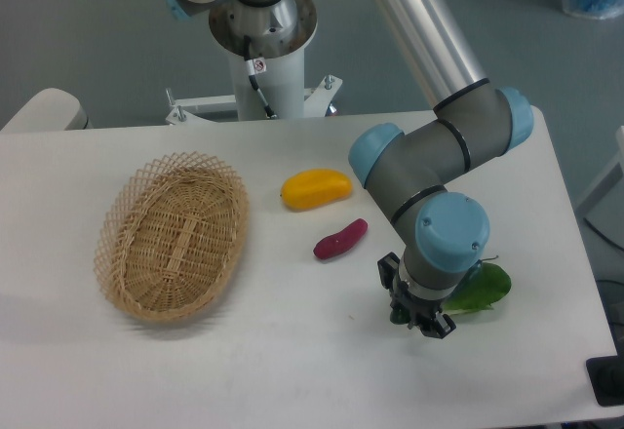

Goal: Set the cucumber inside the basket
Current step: 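Lower the gripper onto the green cucumber beside the bok choy and grasp it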

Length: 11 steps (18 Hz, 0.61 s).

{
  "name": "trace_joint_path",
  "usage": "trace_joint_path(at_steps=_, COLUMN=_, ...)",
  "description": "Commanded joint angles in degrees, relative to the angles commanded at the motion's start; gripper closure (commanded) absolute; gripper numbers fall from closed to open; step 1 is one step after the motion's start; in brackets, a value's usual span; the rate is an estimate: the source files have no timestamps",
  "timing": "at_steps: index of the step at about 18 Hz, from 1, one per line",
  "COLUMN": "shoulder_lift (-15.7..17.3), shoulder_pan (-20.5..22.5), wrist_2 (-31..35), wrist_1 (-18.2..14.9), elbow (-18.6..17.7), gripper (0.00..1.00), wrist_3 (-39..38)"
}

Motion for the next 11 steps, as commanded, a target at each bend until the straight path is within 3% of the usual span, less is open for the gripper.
trace_joint_path(at_steps=11, shoulder_lift=0.2, shoulder_pan=-1.9, wrist_2=1.5, wrist_1=-0.4, elbow=-0.2, gripper=0.72, wrist_3=-0.8)
